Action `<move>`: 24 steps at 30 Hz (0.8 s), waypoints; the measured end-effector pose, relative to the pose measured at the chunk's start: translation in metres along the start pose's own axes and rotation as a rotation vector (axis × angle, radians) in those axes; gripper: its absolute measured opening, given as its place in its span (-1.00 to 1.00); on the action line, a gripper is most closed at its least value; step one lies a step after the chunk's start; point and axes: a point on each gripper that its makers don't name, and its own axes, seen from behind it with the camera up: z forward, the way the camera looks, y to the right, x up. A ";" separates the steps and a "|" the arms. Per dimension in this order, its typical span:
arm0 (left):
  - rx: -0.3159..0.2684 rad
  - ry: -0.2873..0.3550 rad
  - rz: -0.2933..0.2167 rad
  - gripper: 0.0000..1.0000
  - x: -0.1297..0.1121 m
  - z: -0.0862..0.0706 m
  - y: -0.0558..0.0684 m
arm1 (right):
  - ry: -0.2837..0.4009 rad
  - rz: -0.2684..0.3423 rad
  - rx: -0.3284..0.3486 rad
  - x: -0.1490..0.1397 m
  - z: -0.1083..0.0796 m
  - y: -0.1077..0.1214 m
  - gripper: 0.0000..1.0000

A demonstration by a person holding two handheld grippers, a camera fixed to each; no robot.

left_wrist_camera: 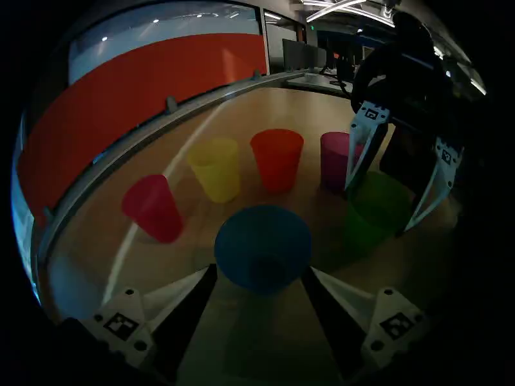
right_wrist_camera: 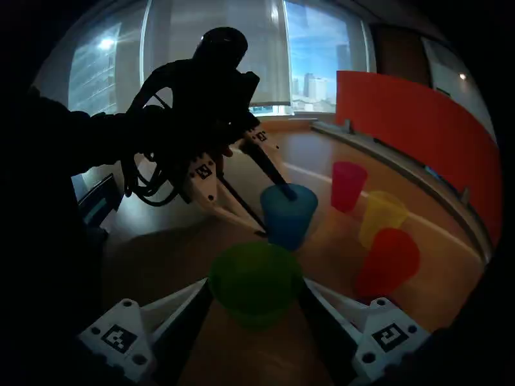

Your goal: Pour water

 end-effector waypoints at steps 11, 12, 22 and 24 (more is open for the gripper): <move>0.000 -0.003 0.007 0.94 0.000 -0.001 0.002 | -0.011 -0.011 -0.003 -0.006 0.000 0.000 0.83; 0.000 -0.003 0.008 0.94 0.000 -0.001 0.002 | -0.012 -0.011 -0.004 -0.006 0.000 0.000 0.83; 0.001 -0.001 0.007 0.94 0.001 -0.002 0.002 | 0.002 -0.001 -0.005 -0.003 -0.002 0.001 0.90; 0.002 -0.001 0.007 0.94 0.001 -0.002 0.002 | 0.010 0.001 -0.006 -0.001 -0.003 0.001 0.93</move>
